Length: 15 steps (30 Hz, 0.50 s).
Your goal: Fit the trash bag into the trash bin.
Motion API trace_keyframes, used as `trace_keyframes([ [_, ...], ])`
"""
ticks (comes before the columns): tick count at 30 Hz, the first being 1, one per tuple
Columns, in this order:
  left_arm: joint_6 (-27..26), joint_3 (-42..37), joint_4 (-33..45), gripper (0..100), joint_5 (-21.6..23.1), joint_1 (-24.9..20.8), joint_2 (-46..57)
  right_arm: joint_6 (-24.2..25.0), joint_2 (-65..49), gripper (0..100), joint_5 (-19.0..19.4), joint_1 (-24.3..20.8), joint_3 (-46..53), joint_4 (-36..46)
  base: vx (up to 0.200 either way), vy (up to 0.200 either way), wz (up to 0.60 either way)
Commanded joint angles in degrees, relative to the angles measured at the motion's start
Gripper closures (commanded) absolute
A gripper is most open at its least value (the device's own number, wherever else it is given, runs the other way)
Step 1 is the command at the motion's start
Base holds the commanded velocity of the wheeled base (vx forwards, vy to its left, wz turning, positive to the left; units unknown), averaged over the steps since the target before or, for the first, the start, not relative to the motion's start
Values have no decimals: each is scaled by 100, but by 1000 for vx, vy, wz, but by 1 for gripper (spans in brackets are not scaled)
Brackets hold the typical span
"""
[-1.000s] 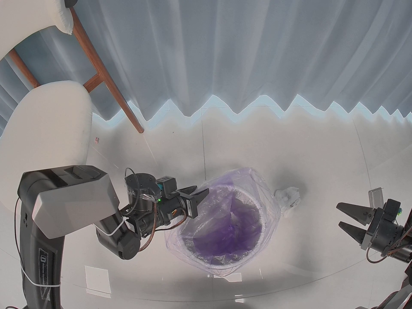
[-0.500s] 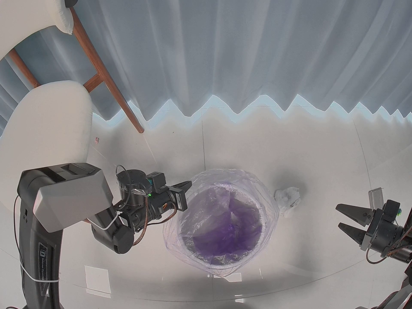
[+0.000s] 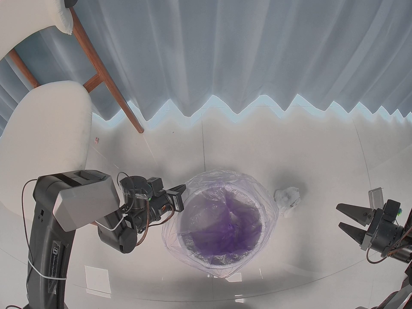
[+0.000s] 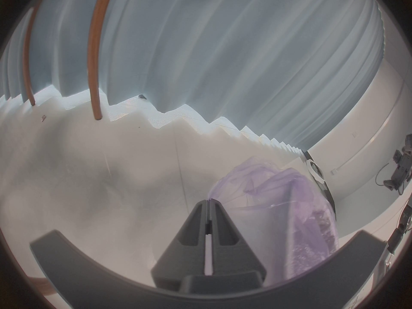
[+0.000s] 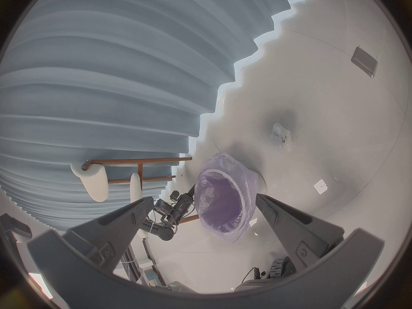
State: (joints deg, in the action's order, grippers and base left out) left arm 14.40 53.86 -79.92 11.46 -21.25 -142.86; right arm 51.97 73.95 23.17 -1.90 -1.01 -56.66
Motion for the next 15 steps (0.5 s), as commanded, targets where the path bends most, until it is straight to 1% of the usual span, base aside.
trace_keyframes([
  [1,116,160,3,100,5,51,-251,6,-3,0,3,-3,75,-3,0,0,0],
  [7,1382,230,3,100,-3,33,-207,24,6,0,3,-3,75,6,0,0,0],
  [10,1768,213,-6,100,-3,51,-207,24,14,0,3,-3,75,6,0,0,0],
  [11,2076,195,3,100,-3,51,-207,24,14,0,12,-3,75,15,0,0,0],
  [12,2217,204,3,100,-3,51,-216,24,14,0,3,-3,75,6,0,0,0],
  [13,2533,230,12,100,-21,59,-216,15,23,0,3,-3,75,6,0,0,0],
  [14,2568,230,20,100,-21,59,-216,15,23,0,12,-3,75,15,0,0,0],
  [15,2928,274,56,100,-91,68,-216,24,23,0,12,-3,75,15,0,0,0],
])
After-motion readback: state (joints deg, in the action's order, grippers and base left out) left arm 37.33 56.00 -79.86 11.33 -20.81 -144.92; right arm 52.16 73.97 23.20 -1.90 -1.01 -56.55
